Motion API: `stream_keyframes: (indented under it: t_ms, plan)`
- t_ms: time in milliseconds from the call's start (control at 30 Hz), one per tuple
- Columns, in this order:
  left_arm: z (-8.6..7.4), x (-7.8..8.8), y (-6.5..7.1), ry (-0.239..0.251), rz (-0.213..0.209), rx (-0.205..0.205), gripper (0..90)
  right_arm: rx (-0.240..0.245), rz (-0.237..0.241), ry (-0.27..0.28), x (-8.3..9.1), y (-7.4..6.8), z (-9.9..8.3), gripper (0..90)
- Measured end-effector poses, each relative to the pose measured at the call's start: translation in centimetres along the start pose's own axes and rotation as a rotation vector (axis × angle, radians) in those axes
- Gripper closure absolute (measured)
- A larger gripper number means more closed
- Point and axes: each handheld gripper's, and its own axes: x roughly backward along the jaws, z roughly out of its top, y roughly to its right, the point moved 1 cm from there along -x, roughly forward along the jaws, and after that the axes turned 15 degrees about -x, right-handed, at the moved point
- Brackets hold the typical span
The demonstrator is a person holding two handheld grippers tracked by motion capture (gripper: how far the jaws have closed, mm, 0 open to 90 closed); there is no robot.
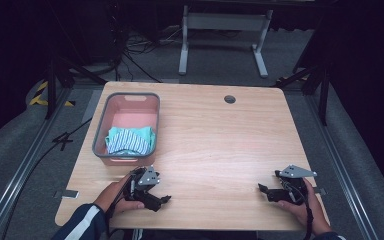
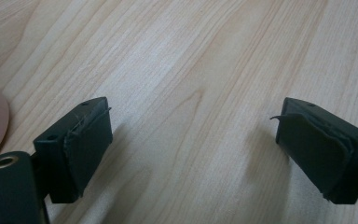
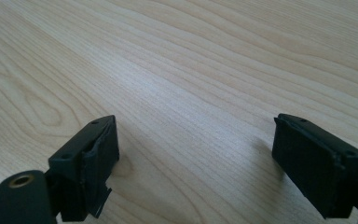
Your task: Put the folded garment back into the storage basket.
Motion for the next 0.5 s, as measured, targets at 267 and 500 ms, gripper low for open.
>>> stream_keyframes:
  t_ms: [267, 500]
  plan:
    - [0.06, -0.1, -0.15, -0.008, 0.001, -0.001, 7.1, -0.002, -0.003, 0.001, -0.02, -0.02, 0.01, 15.0]
    - [0.07, -0.13, -0.19, -0.011, 0.0, -0.002, 6.3, -0.014, -0.008, 0.001, -0.04, 0.0, 0.03, 13.3]
